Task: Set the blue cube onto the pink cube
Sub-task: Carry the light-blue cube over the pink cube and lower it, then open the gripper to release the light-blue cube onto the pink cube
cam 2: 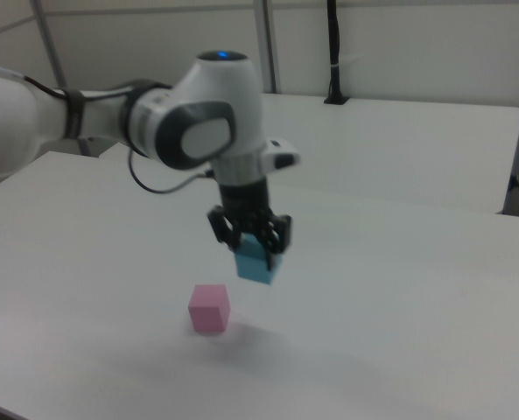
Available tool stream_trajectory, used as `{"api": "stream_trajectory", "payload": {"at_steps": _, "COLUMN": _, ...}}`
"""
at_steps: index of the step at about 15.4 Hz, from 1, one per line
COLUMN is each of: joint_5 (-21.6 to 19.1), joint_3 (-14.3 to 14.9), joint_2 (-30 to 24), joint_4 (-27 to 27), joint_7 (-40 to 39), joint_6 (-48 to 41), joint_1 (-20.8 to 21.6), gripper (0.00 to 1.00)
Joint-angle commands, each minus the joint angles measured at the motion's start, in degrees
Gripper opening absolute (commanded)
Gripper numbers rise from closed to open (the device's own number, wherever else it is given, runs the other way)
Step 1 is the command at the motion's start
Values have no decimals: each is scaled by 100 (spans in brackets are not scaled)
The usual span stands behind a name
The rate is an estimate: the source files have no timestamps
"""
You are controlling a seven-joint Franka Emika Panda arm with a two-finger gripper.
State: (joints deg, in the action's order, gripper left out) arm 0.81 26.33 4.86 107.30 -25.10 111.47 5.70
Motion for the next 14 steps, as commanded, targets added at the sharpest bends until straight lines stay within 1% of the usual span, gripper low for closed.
{"api": "stream_trajectory", "payload": {"at_steps": 1, "joint_5": -55, "joint_3": -653, "joint_2": -11, "joint_4": -104, "joint_7": 847, "joint_6": -213, "joint_1": 247, "gripper": 23}}
{"api": "stream_trajectory", "payload": {"at_steps": 2, "joint_5": -20, "joint_3": -803, "joint_2": 6, "joint_4": -95, "joint_7": 953, "joint_6": -256, "joint_1": 264, "gripper": 23}}
{"api": "stream_trajectory", "payload": {"at_steps": 4, "joint_5": 76, "joint_3": -945, "joint_2": 15, "joint_4": -25, "joint_7": 981, "joint_6": -519, "joint_1": 396, "gripper": 23}}
{"api": "stream_trajectory", "payload": {"at_steps": 7, "joint_5": 472, "joint_3": -1121, "joint_2": 59, "joint_4": 177, "joint_7": 990, "joint_6": -617, "joint_1": 467, "gripper": 23}}
{"api": "stream_trajectory", "payload": {"at_steps": 10, "joint_5": 762, "joint_3": -1130, "joint_2": 164, "joint_4": 248, "joint_7": 815, "joint_6": -608, "joint_1": 458, "gripper": 23}}
{"api": "stream_trajectory", "payload": {"at_steps": 14, "joint_5": 1183, "joint_3": -1130, "joint_2": 208, "joint_4": 537, "joint_7": 638, "joint_6": -460, "joint_1": 458, "gripper": 24}}
